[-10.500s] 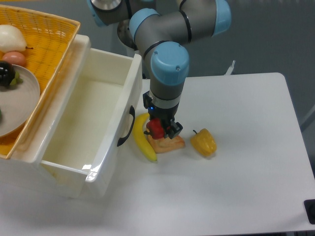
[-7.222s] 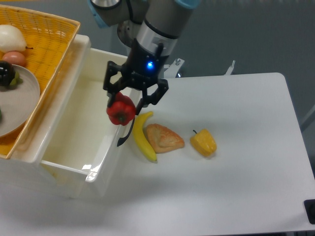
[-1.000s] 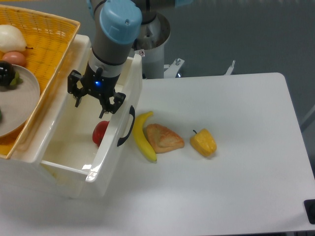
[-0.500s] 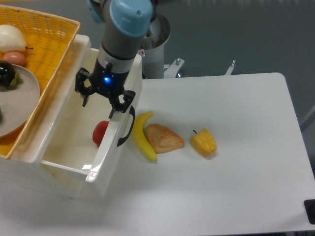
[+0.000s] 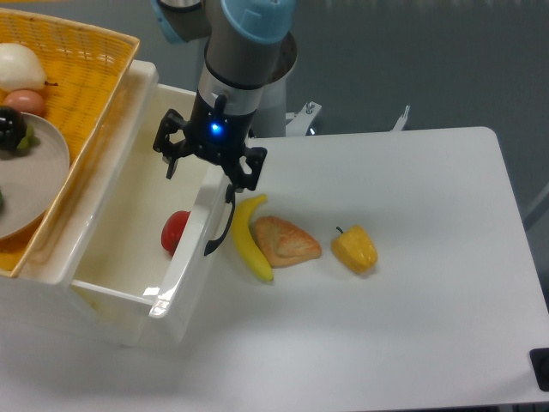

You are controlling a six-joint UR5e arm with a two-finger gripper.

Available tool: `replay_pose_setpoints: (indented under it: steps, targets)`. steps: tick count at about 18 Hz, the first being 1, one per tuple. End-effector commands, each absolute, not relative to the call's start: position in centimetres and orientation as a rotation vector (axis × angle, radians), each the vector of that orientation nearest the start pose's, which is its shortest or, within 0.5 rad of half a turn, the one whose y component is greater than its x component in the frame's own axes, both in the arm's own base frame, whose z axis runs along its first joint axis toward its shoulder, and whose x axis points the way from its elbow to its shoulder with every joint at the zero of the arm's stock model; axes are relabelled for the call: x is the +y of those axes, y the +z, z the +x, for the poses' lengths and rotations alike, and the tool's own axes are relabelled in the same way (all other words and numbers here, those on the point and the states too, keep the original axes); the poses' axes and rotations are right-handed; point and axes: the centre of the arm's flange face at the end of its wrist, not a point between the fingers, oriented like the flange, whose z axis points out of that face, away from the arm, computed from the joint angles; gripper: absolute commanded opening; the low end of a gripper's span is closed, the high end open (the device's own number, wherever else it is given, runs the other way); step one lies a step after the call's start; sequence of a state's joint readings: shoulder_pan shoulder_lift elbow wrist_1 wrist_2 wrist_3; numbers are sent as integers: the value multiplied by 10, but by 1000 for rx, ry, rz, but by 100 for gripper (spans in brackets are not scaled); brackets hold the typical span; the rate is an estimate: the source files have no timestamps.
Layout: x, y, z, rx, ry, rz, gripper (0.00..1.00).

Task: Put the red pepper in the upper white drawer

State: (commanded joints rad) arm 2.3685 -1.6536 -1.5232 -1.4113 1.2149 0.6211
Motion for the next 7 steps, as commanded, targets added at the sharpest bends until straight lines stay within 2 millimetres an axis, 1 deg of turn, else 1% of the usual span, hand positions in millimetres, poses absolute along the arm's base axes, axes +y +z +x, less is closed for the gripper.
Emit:
replay_pose_setpoints:
  steps: [4,7]
  targets:
    - [494,488,-272,-103,-243,-2800,100]
    - [490,488,-279,-118,-239,-2801,100]
